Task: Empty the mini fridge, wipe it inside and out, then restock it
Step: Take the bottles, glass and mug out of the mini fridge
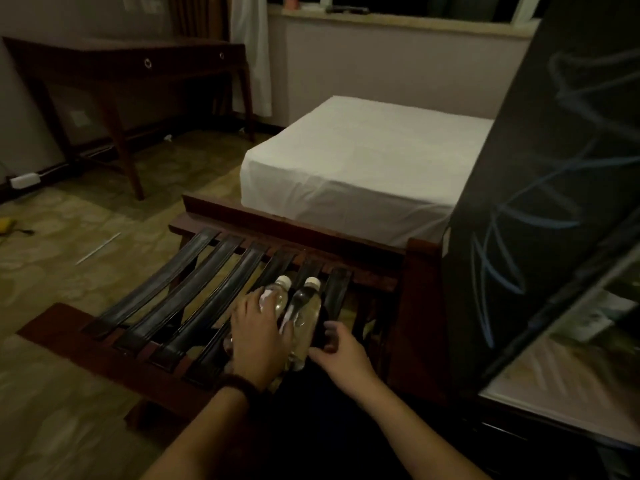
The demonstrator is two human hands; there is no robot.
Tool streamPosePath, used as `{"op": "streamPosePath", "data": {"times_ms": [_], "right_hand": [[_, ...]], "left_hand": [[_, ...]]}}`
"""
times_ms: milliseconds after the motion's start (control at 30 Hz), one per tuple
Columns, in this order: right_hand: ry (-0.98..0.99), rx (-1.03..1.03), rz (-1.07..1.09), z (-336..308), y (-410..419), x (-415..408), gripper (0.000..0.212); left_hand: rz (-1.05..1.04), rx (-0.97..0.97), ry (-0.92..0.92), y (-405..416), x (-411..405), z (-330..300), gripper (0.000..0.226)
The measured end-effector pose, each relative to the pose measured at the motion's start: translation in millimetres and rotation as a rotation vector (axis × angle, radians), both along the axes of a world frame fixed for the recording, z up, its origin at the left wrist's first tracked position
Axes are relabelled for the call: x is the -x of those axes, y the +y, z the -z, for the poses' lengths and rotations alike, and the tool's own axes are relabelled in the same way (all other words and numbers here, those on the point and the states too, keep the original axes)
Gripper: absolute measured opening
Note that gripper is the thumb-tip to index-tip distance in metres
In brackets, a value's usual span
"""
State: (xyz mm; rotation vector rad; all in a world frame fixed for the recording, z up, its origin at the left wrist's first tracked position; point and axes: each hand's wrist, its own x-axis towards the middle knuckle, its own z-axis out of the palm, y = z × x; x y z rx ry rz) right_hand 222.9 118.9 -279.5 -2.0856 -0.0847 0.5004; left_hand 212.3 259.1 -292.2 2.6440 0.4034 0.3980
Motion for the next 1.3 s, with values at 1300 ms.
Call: {"op": "streamPosePath", "data": {"times_ms": [1300], "right_hand": [[-0.591,0.133,0.698,-78.1,-301.1,-70.2,0.069]], "left_hand": [[0.224,0.983,-0.183,-368.5,-91.8,-80.6,0.081]]}}
